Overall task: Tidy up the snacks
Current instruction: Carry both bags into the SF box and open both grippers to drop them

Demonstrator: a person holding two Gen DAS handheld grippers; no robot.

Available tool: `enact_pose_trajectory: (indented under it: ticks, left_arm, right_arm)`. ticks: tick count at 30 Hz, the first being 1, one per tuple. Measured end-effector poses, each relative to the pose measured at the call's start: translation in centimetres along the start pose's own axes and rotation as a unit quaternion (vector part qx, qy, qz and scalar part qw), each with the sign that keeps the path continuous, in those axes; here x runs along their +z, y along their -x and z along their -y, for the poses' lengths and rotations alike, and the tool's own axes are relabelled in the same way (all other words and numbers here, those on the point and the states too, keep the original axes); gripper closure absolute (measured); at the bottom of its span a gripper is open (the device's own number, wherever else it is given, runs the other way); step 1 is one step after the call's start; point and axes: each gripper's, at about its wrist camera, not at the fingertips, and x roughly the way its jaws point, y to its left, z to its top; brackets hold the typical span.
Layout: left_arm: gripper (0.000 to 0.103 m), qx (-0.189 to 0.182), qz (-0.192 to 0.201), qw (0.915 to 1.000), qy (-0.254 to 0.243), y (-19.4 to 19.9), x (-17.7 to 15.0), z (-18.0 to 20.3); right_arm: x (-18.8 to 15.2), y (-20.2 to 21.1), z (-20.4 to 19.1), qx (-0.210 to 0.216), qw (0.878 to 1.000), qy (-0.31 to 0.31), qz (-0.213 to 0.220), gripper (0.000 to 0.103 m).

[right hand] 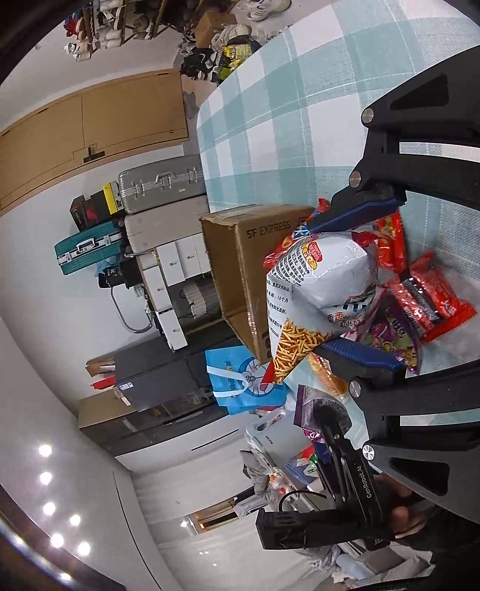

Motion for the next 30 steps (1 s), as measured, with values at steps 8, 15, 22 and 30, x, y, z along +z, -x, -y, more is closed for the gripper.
enact_pose_trajectory:
  ticks: [8, 15, 22, 30]
  left_arm:
    - [0.056, 0.003, 0.016, 0.9999, -0.003, -0.6, 3.0, 1.1]
    - [0.056, 0.005, 0.027, 0.9996, 0.005, -1.4, 5.8, 1.7]
    - [0.056, 0.013, 0.024, 0.9996, 0.009, -3.3, 8.2, 1.8]
    - [0.056, 0.026, 0.022, 0.9993, 0.012, -5.6, 10.6, 1.9]
  right_arm:
    - [2.0, -0.4, -0.3, 0.007, 1.000, -0.003, 0.010, 0.046]
    - [4.3, -1.3, 0.0, 0.010, 1.000, -0.009, 0.010, 0.046]
    - [6.2, -2.6, -0.4, 0.010, 1.000, -0.004, 0.009, 0.046]
    - [8.2, -4.7, 0.0, 0.009, 1.000, -0.009, 0.000, 0.046]
